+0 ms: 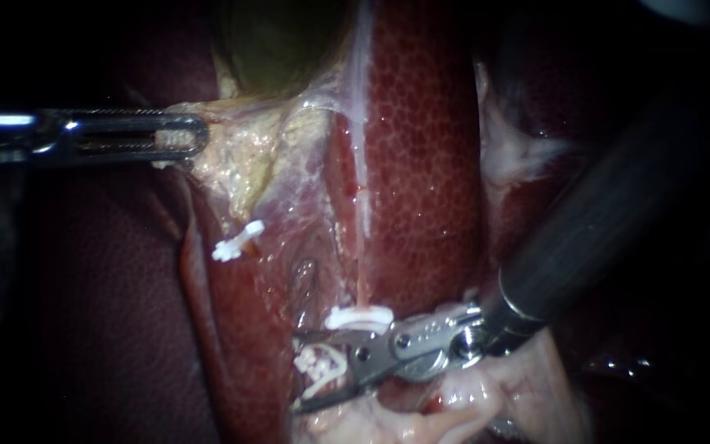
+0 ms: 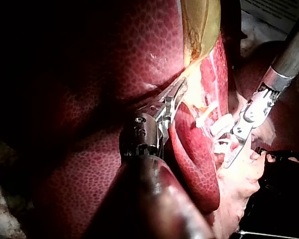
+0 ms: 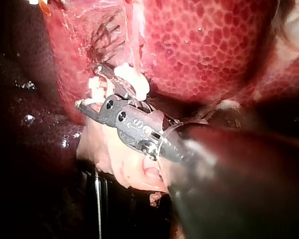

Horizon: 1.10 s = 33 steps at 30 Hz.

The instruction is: Clipping third clip right tube

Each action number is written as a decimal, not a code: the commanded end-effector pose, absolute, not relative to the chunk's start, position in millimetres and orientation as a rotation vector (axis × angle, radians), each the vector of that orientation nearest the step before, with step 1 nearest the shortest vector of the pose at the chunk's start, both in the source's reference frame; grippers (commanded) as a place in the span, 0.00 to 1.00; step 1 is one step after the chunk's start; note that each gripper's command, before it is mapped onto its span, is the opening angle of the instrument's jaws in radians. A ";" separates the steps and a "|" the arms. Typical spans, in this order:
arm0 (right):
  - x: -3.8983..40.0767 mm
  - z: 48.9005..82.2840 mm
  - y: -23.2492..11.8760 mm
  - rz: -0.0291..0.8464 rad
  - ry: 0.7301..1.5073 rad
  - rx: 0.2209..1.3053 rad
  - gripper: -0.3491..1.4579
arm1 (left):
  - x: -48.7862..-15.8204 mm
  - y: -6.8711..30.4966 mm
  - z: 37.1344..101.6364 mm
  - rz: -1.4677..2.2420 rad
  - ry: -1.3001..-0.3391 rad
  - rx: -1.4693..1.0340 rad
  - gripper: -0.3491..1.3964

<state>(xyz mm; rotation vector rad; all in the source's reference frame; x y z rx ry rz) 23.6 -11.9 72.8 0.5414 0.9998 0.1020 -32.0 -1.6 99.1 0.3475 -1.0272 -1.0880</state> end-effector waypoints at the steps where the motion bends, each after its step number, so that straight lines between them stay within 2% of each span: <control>1: 23.5 72.6 -11.8 0.104 1.001 0.538 0.52 | -32.0 -1.6 99.1 -1.088 -1.027 0.348 0.13; 16: 19.3 67.7 -7.9 0.130 1.019 0.485 0.52 | -31.9 -1.6 99.1 -1.087 -1.028 0.348 0.13; 25: 17.2 63.7 -5.2 0.176 1.074 0.494 0.52 | -31.9 -1.6 99.1 -1.087 -1.028 0.348 0.13; 33: 16.0 61.3 -3.3 0.368 1.041 0.612 0.52 | -31.9 -1.7 99.1 -1.087 -1.028 0.348 0.13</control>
